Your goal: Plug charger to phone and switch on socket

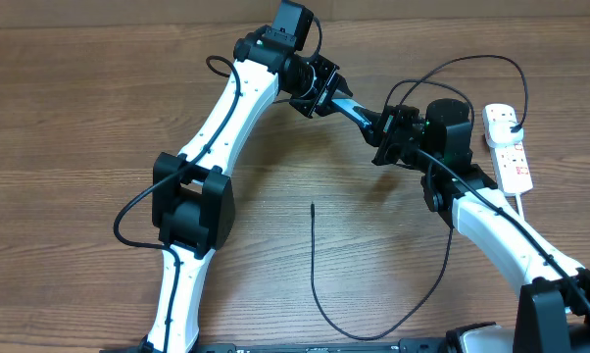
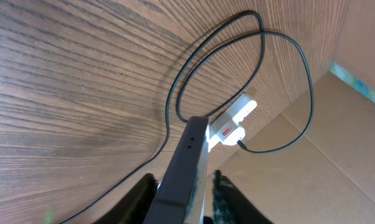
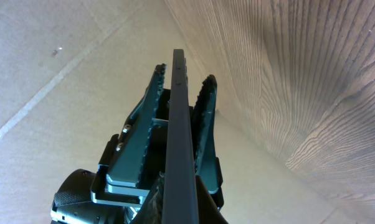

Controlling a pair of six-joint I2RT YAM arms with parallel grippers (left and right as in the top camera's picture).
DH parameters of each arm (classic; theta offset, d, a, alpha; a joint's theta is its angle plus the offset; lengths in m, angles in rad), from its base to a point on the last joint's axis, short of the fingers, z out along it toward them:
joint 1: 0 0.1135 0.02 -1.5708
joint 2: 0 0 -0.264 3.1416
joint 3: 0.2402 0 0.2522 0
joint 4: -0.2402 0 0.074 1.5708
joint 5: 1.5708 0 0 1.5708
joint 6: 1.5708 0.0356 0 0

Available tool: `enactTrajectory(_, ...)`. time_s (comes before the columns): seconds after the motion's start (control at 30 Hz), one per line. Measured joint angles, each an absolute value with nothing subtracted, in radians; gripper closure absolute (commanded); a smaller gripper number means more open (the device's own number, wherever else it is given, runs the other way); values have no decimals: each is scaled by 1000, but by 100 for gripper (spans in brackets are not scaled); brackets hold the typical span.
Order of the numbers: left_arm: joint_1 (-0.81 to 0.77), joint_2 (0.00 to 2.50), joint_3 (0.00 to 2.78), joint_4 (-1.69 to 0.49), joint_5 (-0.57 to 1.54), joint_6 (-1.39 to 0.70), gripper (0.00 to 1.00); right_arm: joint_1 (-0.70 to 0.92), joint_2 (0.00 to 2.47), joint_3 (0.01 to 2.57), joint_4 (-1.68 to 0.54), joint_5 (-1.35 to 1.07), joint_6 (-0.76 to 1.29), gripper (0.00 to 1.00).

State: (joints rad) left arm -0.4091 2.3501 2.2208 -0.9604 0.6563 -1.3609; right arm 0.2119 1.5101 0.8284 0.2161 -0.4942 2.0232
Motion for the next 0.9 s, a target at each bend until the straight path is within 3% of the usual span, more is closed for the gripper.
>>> enactTrajectory(0.27,-411,2350,2224,-934,665,-1351,95,204,1510,830,224,-485,2024,96)
enactTrajectory(0.9,-411,2350,2224,-917,674,-1352,96,204,1510,830,231,-478,2024,96)
